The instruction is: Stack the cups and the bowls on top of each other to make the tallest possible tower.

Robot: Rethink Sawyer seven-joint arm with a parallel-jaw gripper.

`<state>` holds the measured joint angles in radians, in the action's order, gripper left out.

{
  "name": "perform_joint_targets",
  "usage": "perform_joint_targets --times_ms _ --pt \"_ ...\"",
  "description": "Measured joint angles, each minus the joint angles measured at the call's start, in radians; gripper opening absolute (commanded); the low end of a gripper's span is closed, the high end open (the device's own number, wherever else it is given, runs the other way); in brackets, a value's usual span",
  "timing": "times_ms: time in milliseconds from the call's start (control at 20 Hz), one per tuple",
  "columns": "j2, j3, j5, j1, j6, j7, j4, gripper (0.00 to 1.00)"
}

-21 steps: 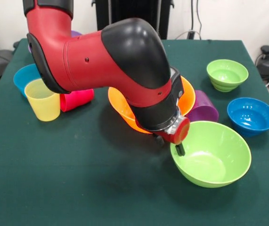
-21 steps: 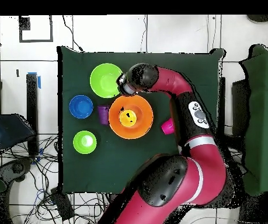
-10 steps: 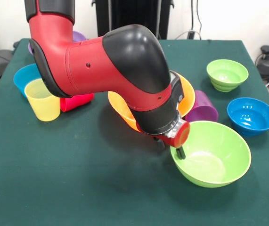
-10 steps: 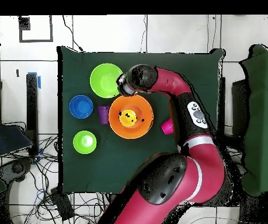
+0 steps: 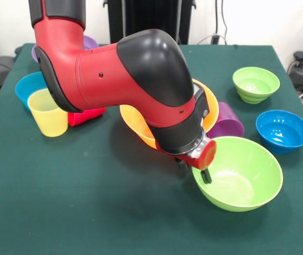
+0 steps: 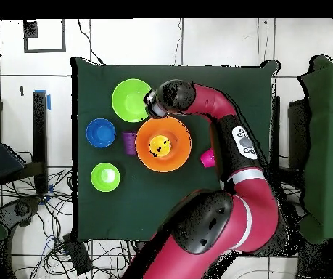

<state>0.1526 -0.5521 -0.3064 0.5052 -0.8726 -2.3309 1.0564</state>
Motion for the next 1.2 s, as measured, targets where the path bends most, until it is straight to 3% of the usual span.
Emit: perform_joint_targets --times_ms 750,800,1200 --pt "-0.007 -0.001 -0.005 0.000 0.054 0.000 0.000 1.00" --pt "-0.007 -0.003 -0.004 0.000 0.055 0.000 0.000 0.00" --pt "0.013 -0.014 0.000 0.000 0.069 0.000 0.000 0.00"
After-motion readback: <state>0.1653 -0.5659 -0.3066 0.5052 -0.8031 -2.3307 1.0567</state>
